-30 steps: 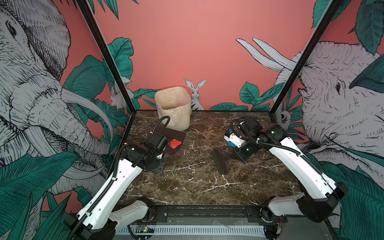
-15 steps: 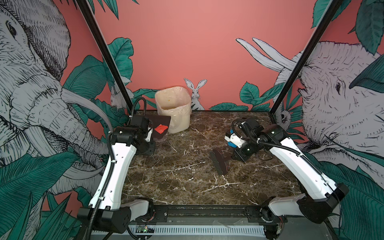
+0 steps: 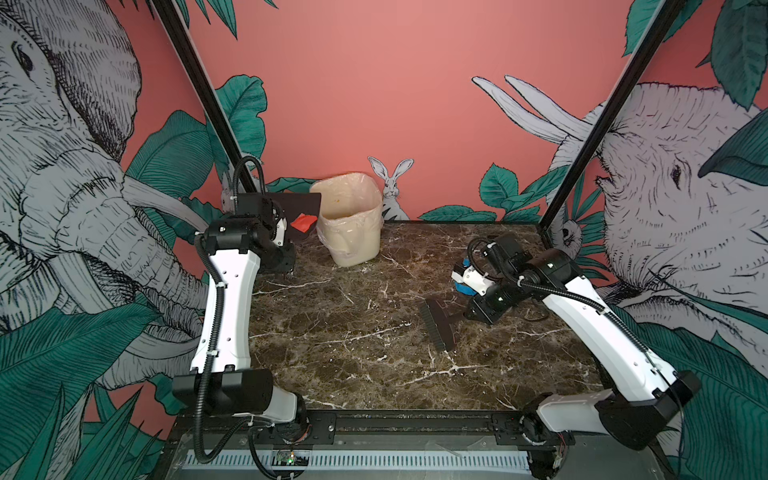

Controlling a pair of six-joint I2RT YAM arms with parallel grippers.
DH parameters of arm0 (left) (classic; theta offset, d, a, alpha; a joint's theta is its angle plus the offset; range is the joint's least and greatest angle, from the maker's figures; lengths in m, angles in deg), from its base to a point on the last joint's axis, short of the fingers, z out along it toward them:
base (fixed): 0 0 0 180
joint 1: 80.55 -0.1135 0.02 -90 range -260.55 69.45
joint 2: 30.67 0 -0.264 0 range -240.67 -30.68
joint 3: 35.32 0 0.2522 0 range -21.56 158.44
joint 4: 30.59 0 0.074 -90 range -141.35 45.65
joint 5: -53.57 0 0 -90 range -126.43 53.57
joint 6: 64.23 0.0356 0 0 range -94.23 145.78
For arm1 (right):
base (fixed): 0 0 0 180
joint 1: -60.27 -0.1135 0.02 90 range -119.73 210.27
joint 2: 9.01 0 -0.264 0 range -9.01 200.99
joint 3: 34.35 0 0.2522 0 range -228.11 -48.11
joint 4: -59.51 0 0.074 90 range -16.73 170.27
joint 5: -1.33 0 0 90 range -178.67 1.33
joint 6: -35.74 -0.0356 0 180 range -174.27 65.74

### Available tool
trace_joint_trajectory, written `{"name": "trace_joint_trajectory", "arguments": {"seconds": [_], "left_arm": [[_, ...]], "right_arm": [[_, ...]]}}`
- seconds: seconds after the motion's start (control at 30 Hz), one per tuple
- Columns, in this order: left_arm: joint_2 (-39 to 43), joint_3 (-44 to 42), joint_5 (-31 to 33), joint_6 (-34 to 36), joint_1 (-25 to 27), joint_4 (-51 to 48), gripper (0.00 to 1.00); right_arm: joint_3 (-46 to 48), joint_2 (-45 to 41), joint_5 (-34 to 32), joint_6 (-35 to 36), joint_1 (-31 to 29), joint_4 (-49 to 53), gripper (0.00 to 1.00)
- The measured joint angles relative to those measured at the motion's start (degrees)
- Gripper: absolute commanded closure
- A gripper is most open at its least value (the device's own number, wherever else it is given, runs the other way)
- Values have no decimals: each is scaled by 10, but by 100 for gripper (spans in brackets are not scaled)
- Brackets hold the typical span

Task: Sweep away the paper scraps from the table
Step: 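Tip the dustpan over the beige bin with the left gripper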

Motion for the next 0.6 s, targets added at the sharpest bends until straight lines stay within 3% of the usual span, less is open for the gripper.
{"name": "trace_joint_trajectory", "arguments": {"seconds": [0.3, 0.6], "left_arm": [[-130, 139, 21, 7, -3, -13, 100], [-228, 273, 105, 11, 27, -57, 100]], "right_arm": [[4, -9, 8, 6, 3, 6, 100], [9, -9, 14, 9, 3, 17, 100]]}}
